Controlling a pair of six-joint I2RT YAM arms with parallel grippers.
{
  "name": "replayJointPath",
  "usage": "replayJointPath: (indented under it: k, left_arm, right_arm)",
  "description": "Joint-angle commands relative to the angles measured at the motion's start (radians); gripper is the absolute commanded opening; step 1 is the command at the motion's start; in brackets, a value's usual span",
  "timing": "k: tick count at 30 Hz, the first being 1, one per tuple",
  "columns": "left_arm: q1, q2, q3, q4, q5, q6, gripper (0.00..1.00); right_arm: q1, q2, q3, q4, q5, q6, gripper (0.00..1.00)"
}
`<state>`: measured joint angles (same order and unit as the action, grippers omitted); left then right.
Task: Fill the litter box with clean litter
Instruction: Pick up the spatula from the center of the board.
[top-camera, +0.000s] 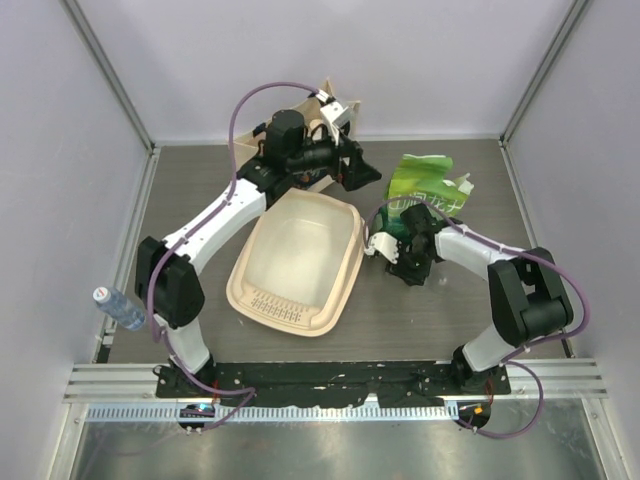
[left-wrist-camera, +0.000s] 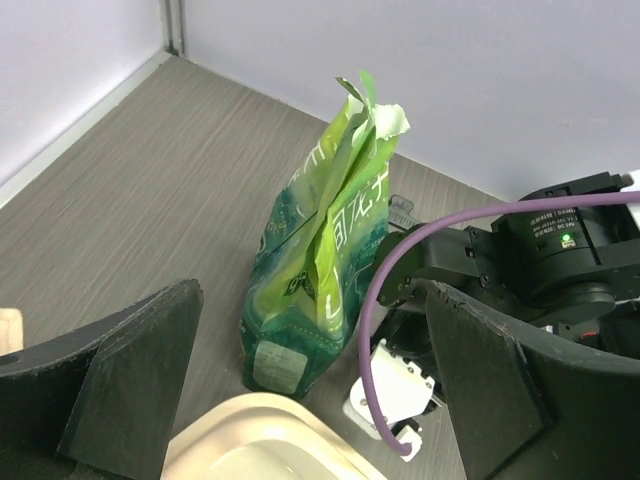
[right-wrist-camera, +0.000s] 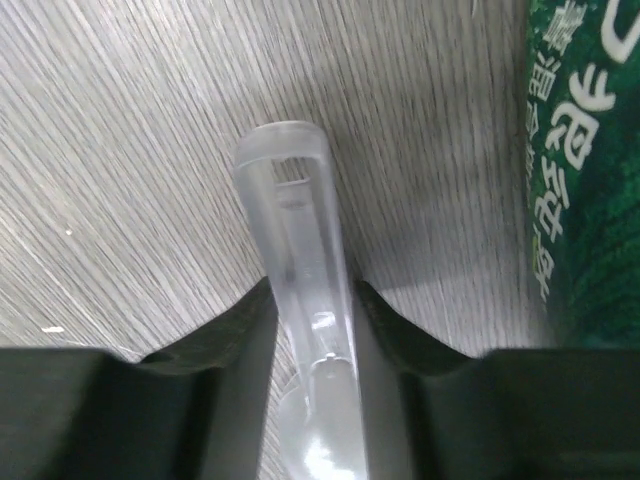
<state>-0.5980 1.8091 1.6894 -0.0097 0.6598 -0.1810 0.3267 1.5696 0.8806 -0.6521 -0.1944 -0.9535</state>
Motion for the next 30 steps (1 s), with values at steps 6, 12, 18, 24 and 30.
replayJointPath:
  k: [6, 12, 18, 24, 30]
  left_arm:
    - [0.017, -0.155, -0.057, 0.044, -0.022, -0.071, 0.97]
    - [0.017, -0.223, -0.05, 0.039, -0.003, -0.115, 0.96]
    - [0.015, -0.272, -0.04, 0.06, 0.056, -0.173, 0.96]
    - [0.014, -0.289, 0.006, 0.062, 0.047, -0.184, 0.97]
    - [0.009, -0.284, -0.056, 0.088, 0.101, -0.192, 0.98]
  right_arm:
    - [0.034, -0.054, 0.096, -0.146, -0.022, 0.073, 0.01]
    - [0.023, -0.192, 0.508, -0.545, -0.225, 0.113, 0.01]
    - [-0.049, -0.168, 1.0, -0.597, -0.54, 0.293, 0.01]
    - [-0.306, -0.135, 1.013, 0.262, -1.049, 1.177, 0.06]
    - [-0.36, -0.028, 1.035, 1.151, -1.114, 1.952, 0.04]
